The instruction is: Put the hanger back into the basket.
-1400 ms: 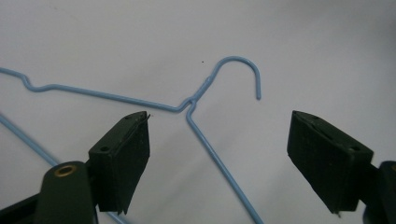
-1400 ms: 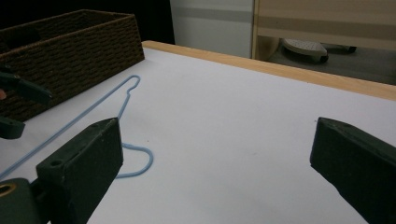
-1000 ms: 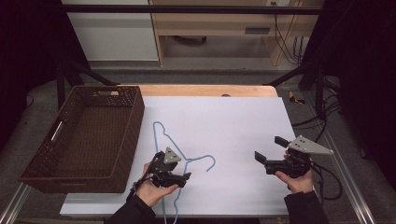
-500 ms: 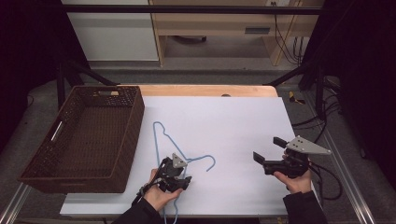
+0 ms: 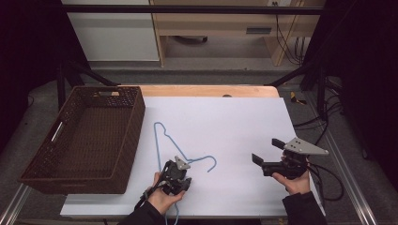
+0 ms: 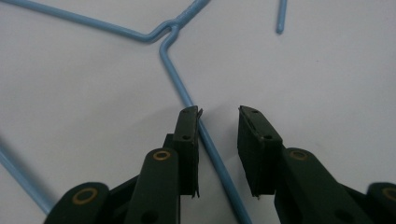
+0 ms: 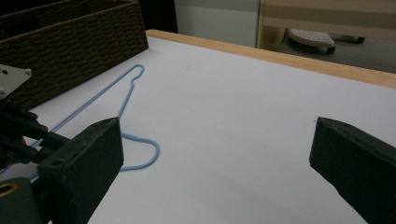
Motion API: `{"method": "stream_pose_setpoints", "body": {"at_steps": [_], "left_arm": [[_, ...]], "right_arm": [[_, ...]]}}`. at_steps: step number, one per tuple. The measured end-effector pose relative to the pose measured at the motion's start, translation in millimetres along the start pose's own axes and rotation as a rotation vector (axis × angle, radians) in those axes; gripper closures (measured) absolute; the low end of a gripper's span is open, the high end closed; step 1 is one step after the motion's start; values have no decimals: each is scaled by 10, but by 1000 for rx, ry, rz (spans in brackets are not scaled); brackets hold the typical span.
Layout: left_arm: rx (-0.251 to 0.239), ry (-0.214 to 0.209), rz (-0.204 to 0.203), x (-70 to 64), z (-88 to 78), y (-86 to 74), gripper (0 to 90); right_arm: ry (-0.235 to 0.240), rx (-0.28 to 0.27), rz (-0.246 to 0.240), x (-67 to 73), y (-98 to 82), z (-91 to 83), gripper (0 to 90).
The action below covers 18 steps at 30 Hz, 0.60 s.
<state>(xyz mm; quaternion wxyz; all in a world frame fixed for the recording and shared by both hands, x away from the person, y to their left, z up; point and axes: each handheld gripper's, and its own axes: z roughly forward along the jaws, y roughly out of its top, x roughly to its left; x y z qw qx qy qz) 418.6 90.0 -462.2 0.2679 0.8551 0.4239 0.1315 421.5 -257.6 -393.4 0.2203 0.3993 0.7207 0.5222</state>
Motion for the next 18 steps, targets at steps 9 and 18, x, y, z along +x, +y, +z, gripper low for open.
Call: {"method": "stream_pose_setpoints", "body": {"at_steps": [9,18], "left_arm": [[41,44,-57,-54,4,55,719],[10,79,-119,-98,-4,4,769]], "right_arm": [[8,-10,7,3,11,-15,36],[16,1,5,26,1,21,36]]}}
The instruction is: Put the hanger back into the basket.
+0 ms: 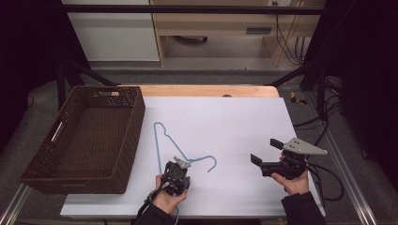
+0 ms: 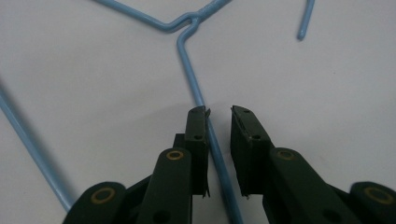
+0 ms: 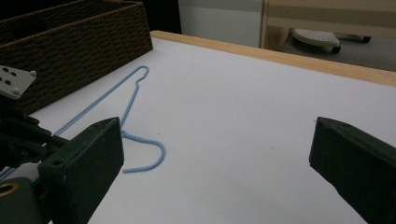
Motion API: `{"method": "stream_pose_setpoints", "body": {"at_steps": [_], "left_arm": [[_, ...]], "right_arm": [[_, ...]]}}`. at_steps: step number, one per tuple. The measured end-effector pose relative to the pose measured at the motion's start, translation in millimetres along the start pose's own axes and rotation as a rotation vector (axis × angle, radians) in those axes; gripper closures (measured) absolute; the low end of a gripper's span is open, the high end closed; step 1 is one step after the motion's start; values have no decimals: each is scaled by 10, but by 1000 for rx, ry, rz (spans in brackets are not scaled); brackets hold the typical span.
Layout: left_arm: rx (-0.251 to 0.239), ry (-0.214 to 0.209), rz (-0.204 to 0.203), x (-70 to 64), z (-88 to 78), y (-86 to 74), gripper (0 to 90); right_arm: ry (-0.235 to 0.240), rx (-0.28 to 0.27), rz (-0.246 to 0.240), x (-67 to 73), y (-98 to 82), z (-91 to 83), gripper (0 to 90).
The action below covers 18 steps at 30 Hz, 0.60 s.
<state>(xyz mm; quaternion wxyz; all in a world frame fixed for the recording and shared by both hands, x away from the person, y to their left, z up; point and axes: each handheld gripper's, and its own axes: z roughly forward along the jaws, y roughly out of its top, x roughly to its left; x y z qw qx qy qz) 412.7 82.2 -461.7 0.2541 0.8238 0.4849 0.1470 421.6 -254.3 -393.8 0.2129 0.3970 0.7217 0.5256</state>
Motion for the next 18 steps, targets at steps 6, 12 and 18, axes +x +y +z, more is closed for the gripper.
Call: {"method": "stream_pose_setpoints", "body": {"at_steps": [6,12,18], "left_arm": [[-32,22,-31,-33,0,-47,788],[-39,52,-48,-81,3,-56,812],[-46,49,-79,-67,3,-65,851]], "right_arm": [[4,16,-6,22,-19,47,36],[9,21,-10,46,-24,74,36],[16,31,-13,82,-28,107,36]]}}
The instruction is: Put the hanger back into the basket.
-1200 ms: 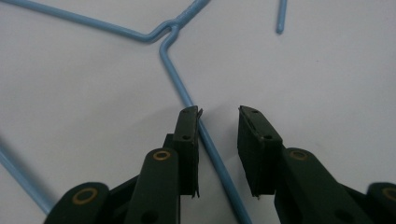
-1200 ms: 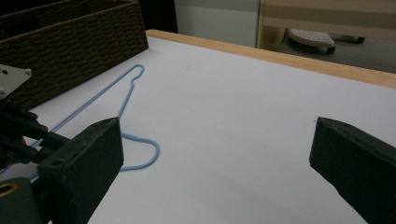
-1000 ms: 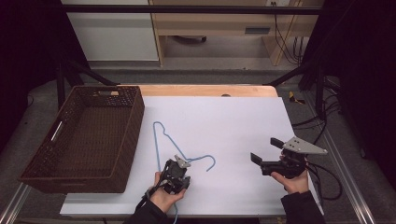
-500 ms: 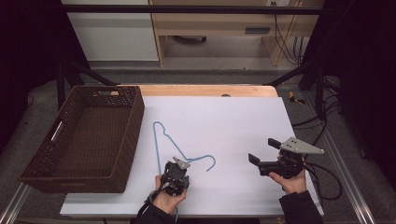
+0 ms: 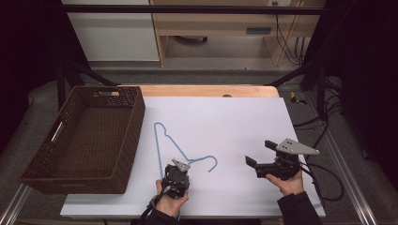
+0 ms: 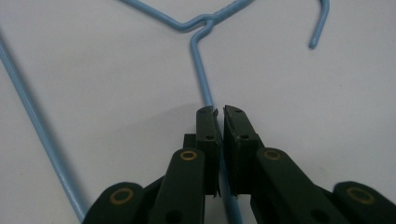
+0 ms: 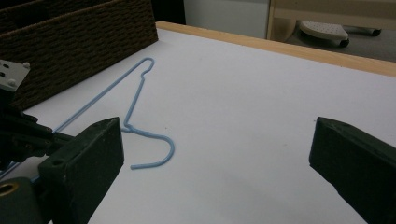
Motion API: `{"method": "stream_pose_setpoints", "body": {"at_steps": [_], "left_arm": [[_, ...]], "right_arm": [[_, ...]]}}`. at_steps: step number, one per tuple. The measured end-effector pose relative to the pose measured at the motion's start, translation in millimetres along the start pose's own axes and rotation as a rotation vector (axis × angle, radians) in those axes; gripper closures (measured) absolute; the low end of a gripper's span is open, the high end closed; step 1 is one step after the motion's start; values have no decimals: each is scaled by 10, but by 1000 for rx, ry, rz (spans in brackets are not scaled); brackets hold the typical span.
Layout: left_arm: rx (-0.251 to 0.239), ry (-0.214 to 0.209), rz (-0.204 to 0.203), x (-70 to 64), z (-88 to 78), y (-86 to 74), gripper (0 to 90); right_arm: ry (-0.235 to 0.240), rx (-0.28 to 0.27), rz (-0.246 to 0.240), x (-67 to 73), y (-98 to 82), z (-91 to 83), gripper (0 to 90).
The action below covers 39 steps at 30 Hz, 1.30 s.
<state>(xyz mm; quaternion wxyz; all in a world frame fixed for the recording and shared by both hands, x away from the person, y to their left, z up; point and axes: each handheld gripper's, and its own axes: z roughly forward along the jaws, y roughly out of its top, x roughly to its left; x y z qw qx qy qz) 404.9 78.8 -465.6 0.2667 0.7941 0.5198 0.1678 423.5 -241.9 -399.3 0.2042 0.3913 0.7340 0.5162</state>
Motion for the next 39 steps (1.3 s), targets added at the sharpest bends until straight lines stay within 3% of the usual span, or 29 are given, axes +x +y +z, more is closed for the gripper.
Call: {"method": "stream_pose_setpoints", "body": {"at_steps": [11,20,28,39], "left_arm": [[-26,-24,-48,46,-7,-34,861],[-62,-10,-45,49,-25,-84,867],[-146,-47,-55,120,-173,-128,870],[-211,-90,-67,251,-321,-201,871]], "right_arm": [[22,18,-8,57,-18,67,40],[38,47,-12,98,-53,141,45],[58,64,-23,125,-84,200,59],[107,95,-37,217,-158,398,94]]}}
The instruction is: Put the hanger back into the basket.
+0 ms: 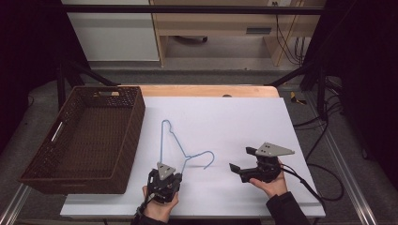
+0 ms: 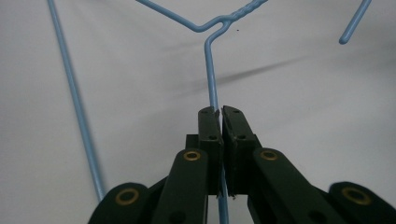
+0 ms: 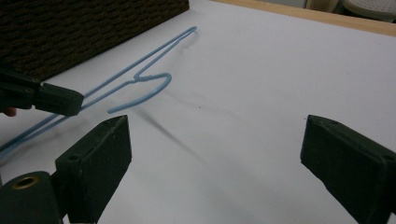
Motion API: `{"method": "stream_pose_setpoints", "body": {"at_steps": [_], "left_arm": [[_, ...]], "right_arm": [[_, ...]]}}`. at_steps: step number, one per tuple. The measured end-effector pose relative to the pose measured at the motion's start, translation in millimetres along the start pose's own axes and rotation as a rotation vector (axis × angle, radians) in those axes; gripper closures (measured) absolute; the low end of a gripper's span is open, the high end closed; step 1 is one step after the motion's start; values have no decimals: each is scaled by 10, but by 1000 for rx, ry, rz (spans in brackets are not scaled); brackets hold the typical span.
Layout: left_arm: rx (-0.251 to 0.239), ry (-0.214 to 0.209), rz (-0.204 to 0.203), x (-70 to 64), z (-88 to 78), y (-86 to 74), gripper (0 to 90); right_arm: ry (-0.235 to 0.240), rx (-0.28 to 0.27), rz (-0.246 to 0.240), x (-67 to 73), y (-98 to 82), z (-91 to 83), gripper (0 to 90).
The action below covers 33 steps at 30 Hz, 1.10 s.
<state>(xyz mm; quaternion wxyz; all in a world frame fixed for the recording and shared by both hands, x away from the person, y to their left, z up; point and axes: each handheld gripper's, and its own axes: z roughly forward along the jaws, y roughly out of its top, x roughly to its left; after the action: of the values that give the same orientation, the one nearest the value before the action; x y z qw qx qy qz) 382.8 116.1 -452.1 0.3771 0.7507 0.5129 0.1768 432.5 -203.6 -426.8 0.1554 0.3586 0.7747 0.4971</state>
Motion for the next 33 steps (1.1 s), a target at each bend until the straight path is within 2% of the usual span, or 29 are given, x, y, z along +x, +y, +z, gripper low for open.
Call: {"method": "stream_pose_setpoints", "body": {"at_steps": [5,9,21,33], "left_arm": [[-24,-17,-11,47,-61,-7,872],[-46,-29,-11,53,-107,6,871],[-77,-41,-4,61,-202,47,872],[-82,-43,1,91,-230,49,873]], "right_arm": [[35,28,-26,77,-3,164,106],[69,24,-26,121,23,283,134],[123,0,-31,204,120,517,232],[189,-11,-51,371,248,831,333]]}}
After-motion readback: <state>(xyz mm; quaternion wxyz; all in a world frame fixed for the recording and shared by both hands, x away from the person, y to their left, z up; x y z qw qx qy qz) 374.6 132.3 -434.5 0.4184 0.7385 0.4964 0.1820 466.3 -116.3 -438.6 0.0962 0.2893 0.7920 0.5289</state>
